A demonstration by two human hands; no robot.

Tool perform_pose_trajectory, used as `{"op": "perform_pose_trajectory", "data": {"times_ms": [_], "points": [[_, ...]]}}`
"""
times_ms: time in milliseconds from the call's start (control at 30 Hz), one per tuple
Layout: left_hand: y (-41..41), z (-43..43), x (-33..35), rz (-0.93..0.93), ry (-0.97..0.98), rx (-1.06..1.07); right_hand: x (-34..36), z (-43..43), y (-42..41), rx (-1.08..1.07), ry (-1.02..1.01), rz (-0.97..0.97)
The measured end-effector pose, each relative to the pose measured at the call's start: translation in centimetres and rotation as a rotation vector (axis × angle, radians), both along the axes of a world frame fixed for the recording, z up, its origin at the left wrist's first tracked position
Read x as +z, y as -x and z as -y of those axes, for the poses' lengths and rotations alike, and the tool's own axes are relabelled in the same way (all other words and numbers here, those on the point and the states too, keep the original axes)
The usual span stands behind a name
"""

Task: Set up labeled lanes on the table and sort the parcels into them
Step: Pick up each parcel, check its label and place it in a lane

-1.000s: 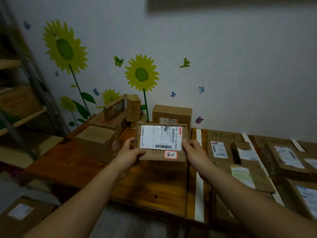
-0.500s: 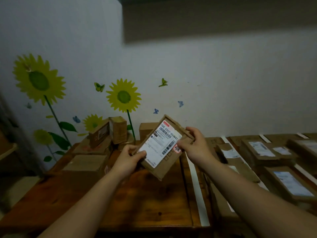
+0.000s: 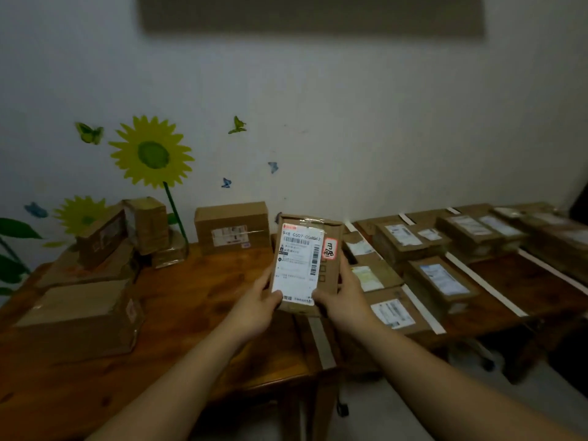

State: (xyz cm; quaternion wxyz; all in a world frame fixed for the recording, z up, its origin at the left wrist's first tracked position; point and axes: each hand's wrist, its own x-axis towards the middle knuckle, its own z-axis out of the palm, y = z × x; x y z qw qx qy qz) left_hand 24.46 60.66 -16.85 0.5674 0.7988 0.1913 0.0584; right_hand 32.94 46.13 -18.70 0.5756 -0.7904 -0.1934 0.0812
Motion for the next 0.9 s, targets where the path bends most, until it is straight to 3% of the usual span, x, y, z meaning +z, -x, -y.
{"op": "perform_pose_trajectory", "data": {"times_ms": [133,367,667,900], "points": [[-2.9,4.1,0.5,0.055,0.038,0.019,0.4,4.1,-1.9,-0.029,-0.088,-0.006],[-10.0,13.5,0.8,0.04,0.179,0.093,1.0,13.8,-7.1,0.047,0.033,0.059],[-20.4,26.4,0.3,0.024,0.122,-0.087,0.8,28.3,-15.8,-0.031,0.271,0.204],[-26.7,29.2,-0.7,-0.007,0.054,-0.215,-0.8,31.7,-21.3,-0.092,0.375,0.242]]}}
